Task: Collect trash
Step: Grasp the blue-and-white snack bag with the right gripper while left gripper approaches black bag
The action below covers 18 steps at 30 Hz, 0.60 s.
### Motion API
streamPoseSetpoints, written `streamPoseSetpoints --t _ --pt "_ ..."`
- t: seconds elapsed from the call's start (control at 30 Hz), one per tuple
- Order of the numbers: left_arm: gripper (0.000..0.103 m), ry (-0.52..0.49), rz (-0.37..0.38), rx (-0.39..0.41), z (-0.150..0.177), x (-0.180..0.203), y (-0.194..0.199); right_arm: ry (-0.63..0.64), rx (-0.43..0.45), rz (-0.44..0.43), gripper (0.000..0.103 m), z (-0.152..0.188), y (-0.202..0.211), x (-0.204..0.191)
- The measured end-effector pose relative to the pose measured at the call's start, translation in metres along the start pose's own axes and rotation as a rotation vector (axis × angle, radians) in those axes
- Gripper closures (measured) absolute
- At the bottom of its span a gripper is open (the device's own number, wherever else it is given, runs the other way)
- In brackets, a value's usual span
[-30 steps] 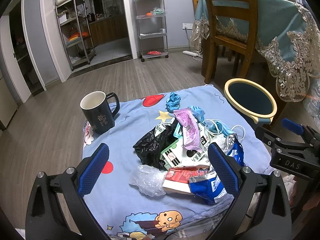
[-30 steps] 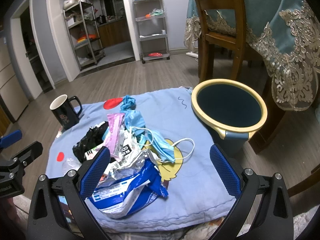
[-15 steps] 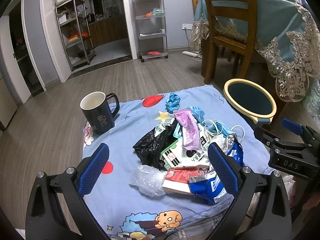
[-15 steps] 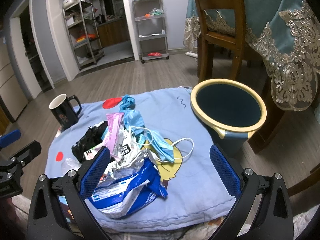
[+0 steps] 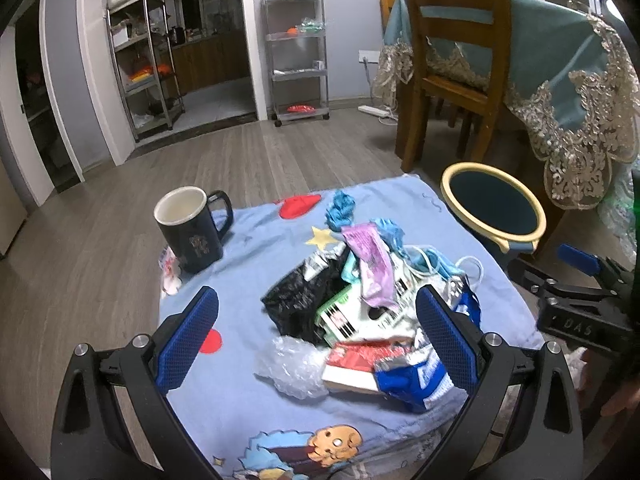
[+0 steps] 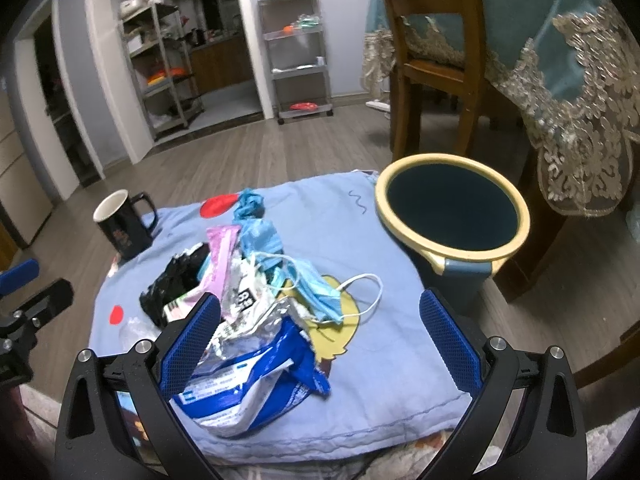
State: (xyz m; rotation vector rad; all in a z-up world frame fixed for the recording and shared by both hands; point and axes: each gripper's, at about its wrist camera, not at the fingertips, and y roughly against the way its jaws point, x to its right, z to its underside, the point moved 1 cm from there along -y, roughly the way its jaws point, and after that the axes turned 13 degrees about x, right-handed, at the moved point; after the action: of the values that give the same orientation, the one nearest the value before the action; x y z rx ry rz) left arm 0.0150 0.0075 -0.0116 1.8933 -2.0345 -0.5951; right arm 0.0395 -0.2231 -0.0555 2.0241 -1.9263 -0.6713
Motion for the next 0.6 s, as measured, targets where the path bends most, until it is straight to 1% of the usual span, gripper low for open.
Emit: streamPoseSetpoints --t 0.07,0.17,0.27,0.37,0.47,0.53,0.6 --pt "0.006 -0.007 0.001 -0.002 -0.009 -0.004 -0.005 -0.019 -0.018 0.012 0.004 -0.001 -0.005 0.003" --pt "0.006 -0.012 -0.02 0.014 -0.025 -0.014 -0.017 -0.015 -0.053 0.032 0.004 -0.009 -0.023 0.008" --pt "0.006 0.003 -0.027 0.006 -0.034 -0.03 -0.034 -0.003 -0.067 0.01 0.004 -0.018 -0.039 0.012" --pt "0.006 -0.003 -0.062 -0.005 -0.034 -0.046 -0.052 0.014 -0.104 -0.015 0.004 -0.015 -0.056 0.011" --pt "0.006 0.013 -0.055 -0.02 -0.029 -0.06 -0.066 -0.031 -0.172 -0.053 0.004 -0.006 -0.073 0.011" --pt "0.006 0.044 -0.051 -0.037 -0.023 -0.066 -0.071 -0.062 -0.205 -0.073 0.004 0.002 -0.077 0.012" --pt "0.006 0.074 -0.033 -0.054 -0.017 -0.068 -0.074 -0.084 -0.233 -0.061 0.004 0.01 -0.078 0.012"
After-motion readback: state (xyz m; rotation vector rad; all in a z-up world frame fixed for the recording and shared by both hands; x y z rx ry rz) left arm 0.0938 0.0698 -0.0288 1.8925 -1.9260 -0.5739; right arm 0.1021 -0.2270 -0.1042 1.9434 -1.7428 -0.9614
